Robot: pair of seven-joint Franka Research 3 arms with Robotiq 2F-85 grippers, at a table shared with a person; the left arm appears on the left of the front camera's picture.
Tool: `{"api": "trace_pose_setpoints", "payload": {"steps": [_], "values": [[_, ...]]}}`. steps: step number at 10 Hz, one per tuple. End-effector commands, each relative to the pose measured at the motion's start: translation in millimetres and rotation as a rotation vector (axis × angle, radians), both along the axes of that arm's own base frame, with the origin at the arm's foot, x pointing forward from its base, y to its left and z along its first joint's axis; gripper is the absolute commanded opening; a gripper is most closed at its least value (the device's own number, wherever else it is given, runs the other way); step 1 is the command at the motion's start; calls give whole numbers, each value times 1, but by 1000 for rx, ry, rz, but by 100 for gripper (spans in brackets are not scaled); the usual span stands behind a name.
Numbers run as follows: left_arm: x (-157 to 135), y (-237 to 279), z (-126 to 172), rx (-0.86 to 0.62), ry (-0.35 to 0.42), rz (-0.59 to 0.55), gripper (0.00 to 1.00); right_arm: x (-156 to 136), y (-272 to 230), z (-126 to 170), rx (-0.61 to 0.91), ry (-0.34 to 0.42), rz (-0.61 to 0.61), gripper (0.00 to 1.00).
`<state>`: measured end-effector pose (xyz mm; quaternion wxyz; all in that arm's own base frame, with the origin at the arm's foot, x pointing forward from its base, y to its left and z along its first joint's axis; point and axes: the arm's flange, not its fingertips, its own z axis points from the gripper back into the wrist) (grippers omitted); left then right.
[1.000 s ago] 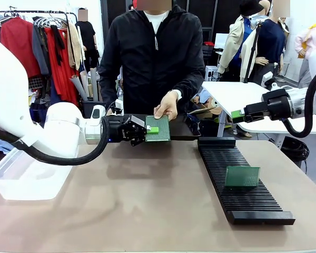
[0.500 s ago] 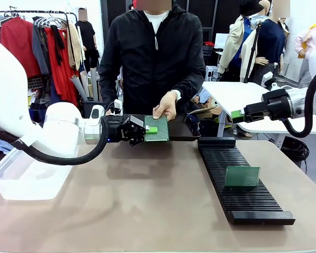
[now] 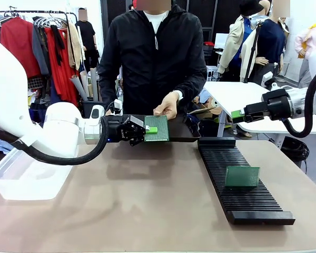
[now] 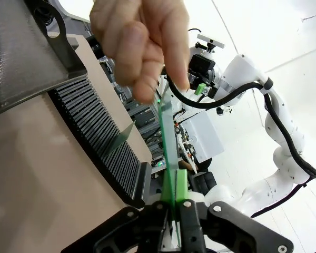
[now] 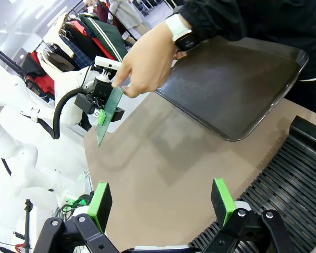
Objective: Sort PCBs into racks and boxes based on the side picked up.
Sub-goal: If the short side of the Blank PCB is picked up, insert it into the PCB Rack ; if the long side is picked up, place it in the Organizing box.
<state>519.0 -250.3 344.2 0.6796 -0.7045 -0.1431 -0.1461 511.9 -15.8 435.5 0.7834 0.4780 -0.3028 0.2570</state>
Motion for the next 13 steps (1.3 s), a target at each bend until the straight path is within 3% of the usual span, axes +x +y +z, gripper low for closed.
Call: {"api": "trace_pose_setpoints", "payload": {"steps": [1,11,13], "values": [[-1,-1,0,-2,-8,6,0,0,1,0,7,-23,-4,100],[0,0,0,0,0,0,0,0,1,0,7,-23,-4,100],[12,25,30,36,22,-6,0,0,1,0,7,-23,-4,100]]}}
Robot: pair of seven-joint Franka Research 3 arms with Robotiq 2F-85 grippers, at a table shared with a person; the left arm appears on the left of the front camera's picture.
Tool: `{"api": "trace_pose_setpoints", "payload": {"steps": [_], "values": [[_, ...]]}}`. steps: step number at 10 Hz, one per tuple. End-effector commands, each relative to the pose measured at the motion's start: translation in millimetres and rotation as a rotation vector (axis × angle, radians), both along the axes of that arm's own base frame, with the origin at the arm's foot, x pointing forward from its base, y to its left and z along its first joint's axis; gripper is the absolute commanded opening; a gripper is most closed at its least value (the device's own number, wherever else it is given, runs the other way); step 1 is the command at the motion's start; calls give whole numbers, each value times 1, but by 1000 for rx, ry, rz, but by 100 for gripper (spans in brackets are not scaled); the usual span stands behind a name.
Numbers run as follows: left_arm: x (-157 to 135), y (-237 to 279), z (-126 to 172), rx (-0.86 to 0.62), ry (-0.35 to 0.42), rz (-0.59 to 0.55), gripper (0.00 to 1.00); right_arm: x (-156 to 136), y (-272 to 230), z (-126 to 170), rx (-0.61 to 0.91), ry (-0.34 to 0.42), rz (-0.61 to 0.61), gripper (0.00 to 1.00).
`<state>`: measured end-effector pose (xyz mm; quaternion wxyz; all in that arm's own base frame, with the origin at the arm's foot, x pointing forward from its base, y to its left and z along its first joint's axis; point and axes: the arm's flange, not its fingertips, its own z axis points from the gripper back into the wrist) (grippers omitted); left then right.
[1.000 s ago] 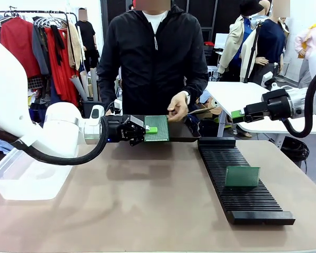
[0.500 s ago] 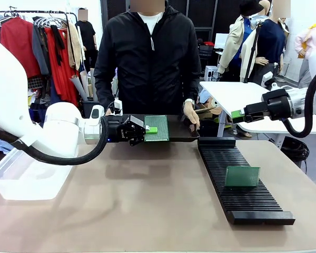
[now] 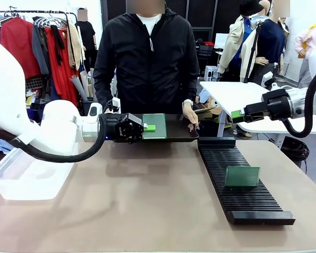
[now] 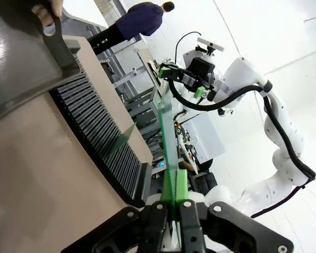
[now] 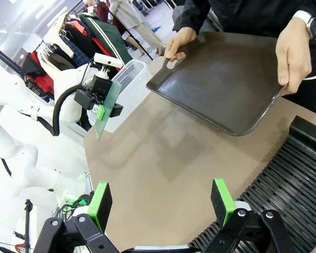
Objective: Sort PCBs into racks and boxes based on the side picked up.
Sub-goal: If the short side of the Blank PCB is picked up, insert it into the PCB Rack ; if the long side is picked up, place it in the Organizing box.
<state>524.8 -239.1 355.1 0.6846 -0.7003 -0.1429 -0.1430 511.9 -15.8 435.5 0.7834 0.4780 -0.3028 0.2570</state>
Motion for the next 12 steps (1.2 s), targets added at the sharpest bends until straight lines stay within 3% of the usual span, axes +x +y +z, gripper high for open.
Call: {"api": "trace_pose_setpoints", "payload": {"steps": [1,3,8,12], "values": [[11,26,31,49,26,-3,0,0,1,0,7,-23,-4,100],[19,62,53,158,45,-22,0,0,1,0,7,-23,-4,100],[28,170,109,429,-26,20,0,0,1,0,7,-23,-4,100],[34,233,136,749,27,24,0,0,1,0,7,-23,-4,100]]}}
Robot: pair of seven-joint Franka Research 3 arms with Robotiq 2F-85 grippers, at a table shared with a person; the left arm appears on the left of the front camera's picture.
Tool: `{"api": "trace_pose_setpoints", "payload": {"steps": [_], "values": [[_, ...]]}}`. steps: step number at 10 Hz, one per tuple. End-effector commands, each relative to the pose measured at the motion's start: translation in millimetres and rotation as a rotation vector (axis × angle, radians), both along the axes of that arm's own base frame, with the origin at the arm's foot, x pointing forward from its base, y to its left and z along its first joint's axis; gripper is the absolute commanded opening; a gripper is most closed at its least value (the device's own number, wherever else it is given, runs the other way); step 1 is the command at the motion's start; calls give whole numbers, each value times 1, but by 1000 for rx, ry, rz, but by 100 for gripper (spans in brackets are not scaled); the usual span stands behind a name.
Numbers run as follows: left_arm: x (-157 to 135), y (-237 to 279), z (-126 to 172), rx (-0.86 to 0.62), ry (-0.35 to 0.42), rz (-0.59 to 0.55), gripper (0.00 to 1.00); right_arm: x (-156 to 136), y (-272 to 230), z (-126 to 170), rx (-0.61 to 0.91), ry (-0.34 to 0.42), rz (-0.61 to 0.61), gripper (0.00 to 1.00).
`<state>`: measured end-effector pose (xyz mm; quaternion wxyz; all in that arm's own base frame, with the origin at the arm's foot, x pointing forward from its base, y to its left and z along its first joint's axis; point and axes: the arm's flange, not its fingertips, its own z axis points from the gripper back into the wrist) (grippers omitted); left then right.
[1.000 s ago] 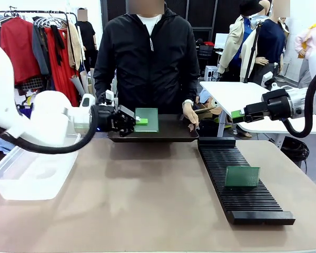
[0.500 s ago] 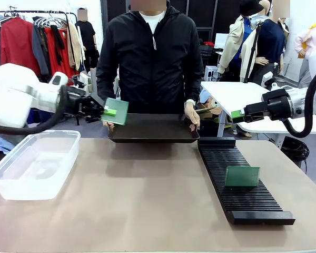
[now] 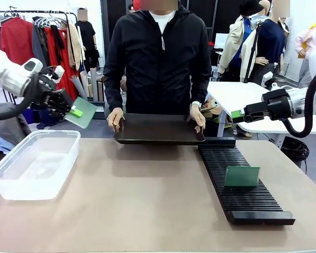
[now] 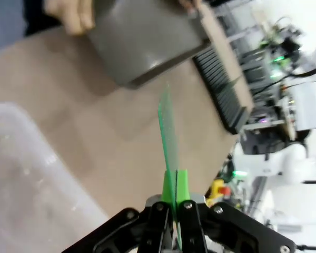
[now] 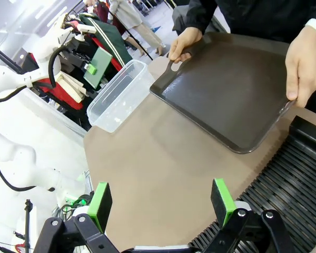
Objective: Sort PCBs into racks and boxes based on the side picked up.
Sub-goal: If the short side of the Blank PCB is picked up, insert it into the PCB Rack ; if the long side is picked up, place it in the Organizing box.
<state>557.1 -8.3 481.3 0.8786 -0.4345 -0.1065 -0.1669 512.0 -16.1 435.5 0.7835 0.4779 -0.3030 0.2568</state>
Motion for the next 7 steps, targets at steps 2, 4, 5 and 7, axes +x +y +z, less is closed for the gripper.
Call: {"api": "trace_pose_setpoints", "payload": {"steps": [2,4,5,7], "values": [[-1,20,16,282,75,-14,0,0,1,0,7,-22,-3,100],[-4,34,17,420,107,16,0,0,1,0,7,-22,-3,100],[-4,39,16,469,99,38,0,0,1,0,7,-22,-3,100],[1,42,8,524,84,60,0,0,1,0,7,-22,-3,100]]}}
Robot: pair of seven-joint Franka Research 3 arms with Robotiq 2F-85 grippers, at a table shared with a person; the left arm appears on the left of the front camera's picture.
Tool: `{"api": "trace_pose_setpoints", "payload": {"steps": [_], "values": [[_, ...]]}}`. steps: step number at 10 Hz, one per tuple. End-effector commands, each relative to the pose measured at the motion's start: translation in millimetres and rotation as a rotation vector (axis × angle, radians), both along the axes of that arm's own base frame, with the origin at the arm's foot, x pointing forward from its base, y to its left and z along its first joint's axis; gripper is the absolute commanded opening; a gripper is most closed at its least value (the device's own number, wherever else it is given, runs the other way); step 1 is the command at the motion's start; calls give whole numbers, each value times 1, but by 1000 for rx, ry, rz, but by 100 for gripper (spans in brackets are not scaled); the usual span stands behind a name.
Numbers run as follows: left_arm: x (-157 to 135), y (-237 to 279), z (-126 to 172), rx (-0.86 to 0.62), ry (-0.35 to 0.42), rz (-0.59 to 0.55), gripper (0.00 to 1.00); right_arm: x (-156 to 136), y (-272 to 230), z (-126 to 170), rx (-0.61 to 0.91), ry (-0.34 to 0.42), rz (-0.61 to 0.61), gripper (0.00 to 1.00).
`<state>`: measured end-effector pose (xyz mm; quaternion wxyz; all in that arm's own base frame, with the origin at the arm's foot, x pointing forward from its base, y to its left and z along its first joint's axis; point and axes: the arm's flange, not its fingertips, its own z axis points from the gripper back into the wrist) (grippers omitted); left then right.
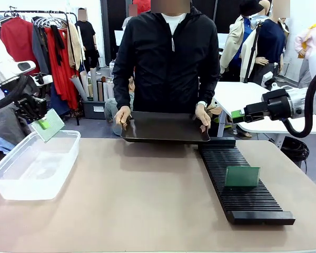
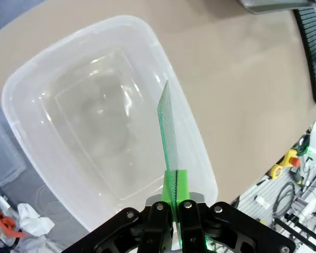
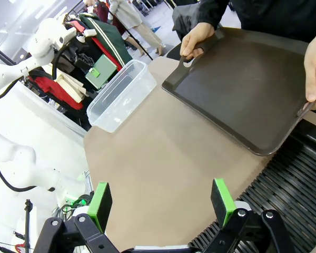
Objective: Sort PCBs into racks and boxes based on the side picked up.
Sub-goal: If the short side of the Blank PCB is picked up, insert it into the PCB Rack ; if the long side is picked up, place it in the Organizing box.
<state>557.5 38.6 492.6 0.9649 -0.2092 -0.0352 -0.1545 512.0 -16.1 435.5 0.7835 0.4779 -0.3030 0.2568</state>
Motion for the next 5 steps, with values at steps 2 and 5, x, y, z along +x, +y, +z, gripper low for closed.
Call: {"api": "trace_pose_setpoints", "payload": {"steps": [2,5], "values": [[6,-6,-23,35,23,16,0,0,2,0,7,-22,-3,100],[6,-1,-56,53,50,36,0,0,2,0,7,-22,-3,100]]}}
